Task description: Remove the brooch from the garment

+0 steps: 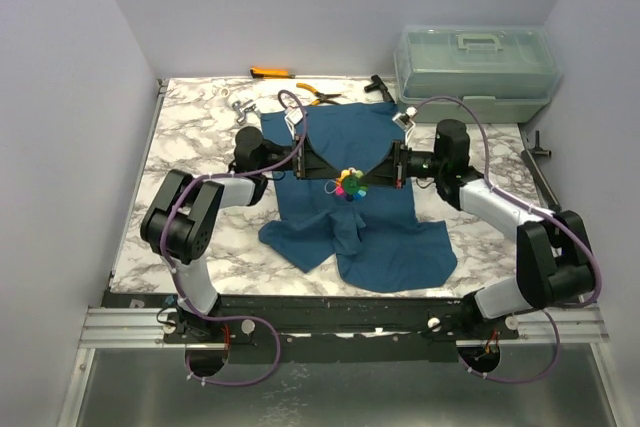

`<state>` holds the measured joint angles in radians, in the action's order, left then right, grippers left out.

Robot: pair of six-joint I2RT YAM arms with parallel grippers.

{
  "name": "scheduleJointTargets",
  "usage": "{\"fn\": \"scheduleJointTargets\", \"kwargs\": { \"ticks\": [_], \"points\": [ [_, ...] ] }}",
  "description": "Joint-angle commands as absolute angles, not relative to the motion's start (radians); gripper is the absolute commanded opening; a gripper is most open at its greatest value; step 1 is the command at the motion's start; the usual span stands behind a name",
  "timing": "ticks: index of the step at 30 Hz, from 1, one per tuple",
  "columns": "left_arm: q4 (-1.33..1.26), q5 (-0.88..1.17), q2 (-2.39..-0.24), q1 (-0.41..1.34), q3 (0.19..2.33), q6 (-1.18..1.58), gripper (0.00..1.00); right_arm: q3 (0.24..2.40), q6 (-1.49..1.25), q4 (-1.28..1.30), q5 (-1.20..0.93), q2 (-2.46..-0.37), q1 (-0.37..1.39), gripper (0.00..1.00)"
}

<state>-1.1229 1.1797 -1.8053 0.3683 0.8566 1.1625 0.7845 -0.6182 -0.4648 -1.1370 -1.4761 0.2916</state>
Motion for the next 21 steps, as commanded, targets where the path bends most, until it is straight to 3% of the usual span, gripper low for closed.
{"fn": "scheduleJointTargets", "kwargs": {
  "ticks": [1,2,15,17,21],
  "points": [
    [-1.106,1.161,-1.822,0.313,0.850,1.143,0.94,0.874,-0.339,-0.102,-1.079,-1.423,0.273,0.01],
    [-1.103,1.161,-1.823,0.306,0.846,1.142,0.99,0.898,-0.281,-0.038,-1.060,-1.415,0.269,0.00],
    [-0.955,1.173,-1.803,0.206,0.846,1.017,0.99,1.077,0.280,0.617,-0.793,-1.265,0.158,0.00],
    [-0.815,1.160,-1.796,0.200,0.866,0.921,0.99,1.091,0.347,0.689,-0.727,-1.256,0.127,0.01],
    [-0.234,1.028,-1.756,0.202,0.976,0.551,0.99,1.097,0.465,0.784,-0.582,-1.226,0.084,0.01]
  ]
}}
